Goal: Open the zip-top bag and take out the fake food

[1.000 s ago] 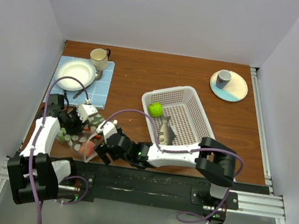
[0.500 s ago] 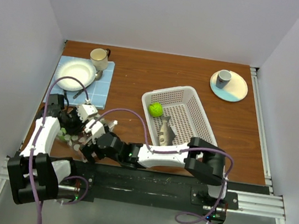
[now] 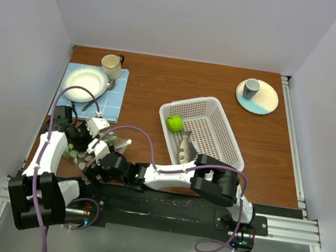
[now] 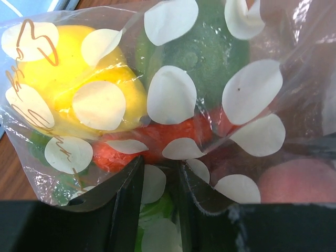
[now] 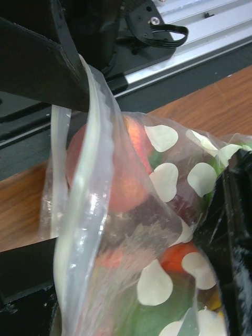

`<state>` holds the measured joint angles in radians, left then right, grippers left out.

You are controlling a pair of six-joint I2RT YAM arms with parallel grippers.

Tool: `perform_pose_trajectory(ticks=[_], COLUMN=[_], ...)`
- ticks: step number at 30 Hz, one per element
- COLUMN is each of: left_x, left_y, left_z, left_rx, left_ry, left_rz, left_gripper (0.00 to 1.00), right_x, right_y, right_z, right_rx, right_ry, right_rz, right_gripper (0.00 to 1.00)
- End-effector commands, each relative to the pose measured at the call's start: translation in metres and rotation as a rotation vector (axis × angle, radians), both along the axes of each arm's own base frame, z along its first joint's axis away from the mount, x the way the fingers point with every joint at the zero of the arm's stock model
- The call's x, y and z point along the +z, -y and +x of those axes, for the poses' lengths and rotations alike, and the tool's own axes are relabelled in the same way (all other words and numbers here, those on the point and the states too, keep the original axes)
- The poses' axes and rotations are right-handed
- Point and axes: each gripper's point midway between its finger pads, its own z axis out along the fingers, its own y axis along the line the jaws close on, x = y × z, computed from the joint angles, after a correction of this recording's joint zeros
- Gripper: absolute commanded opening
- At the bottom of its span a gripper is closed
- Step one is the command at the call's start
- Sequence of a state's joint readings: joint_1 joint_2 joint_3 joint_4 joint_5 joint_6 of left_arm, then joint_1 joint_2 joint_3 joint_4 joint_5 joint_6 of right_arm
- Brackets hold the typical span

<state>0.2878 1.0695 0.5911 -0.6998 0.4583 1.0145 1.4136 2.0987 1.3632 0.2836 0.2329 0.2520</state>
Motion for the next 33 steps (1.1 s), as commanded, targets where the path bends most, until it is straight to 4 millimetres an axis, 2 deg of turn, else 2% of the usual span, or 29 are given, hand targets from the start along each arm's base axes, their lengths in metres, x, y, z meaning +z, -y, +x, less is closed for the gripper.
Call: perform_pose_trajectory(ticks=[1,7,8,10,12,13,15,16,17,18,19,21,23,24,27,30,31,33], left_x=[0.010,0.013,0.013,0.013,0.012,0.012,0.013,0.013,0.013,0.014,0.013,0.013,0.012,0.013,0.010,0.007,0.007,0.006], left_y=[-0.004,-0.005,-0.005,-0.005,-0.005,-0.005,-0.005,-0.005,-0.004,-0.004,-0.003,-0.003,-0.002,-0.002,-0.001,-0.001,-0.001,0.000], left_z=[0.008,0.008,0.007,0.006,0.006,0.006,0.006,0.007,0.007,0.008,0.007,0.008,0.008,0.009,0.007,0.006,0.006,0.006], left_rx=[-0.006,-0.005,-0.005,-0.005,-0.008,-0.010,-0.007,-0.009,-0.010,-0.009,-0.010,-0.006,-0.005,-0.008,-0.004,-0.001,-0.002,-0.004], left_ry=[0.032,0.033,0.032,0.031,0.029,0.029,0.030,0.029,0.028,0.029,0.026,0.026,0.022,0.027,0.019,0.014,0.015,0.014], left_rz=[0.013,0.017,0.019,0.022,0.022,0.025,0.022,0.017,0.014,0.013,0.007,0.001,-0.005,-0.003,-0.008,-0.009,-0.011,-0.010], left_gripper=[0.36,0.36,0.36,0.36,0.36,0.36,0.36,0.36,0.36,0.36,0.36,0.36,0.36,0.36,0.36,0.36,0.36,0.36], right_x=[0.021,-0.003,-0.004,-0.010,-0.004,-0.009,0.007,-0.002,0.016,0.018,0.010,0.026,0.029,0.041,0.048,0.076,0.095,0.101], right_y=[-0.030,-0.035,-0.034,-0.028,-0.022,-0.013,-0.003,0.011,0.016,0.026,0.039,0.052,0.066,0.073,0.087,0.101,0.111,0.129], right_z=[-0.001,0.003,0.004,0.007,0.018,0.023,0.040,0.044,0.052,0.064,0.068,0.084,0.090,0.099,0.102,0.101,0.101,0.103], right_rx=[0.032,0.016,0.012,-0.006,-0.043,-0.067,-0.114,-0.136,-0.165,-0.199,-0.217,-0.260,-0.284,-0.310,-0.332,-0.333,-0.347,-0.366], right_ry=[0.021,0.015,0.012,-0.001,-0.008,-0.005,-0.010,-0.014,-0.004,-0.009,-0.011,-0.003,0.002,0.022,0.061,0.094,0.111,0.142], right_rz=[0.085,0.040,0.043,0.043,0.068,0.054,0.095,0.075,0.115,0.120,0.102,0.133,0.128,0.141,0.120,0.140,0.163,0.115], right_gripper=[0.99,0.97,0.94,0.81,0.68,0.63,0.56,0.55,0.52,0.52,0.51,0.48,0.45,0.45,0.44,0.44,0.44,0.44])
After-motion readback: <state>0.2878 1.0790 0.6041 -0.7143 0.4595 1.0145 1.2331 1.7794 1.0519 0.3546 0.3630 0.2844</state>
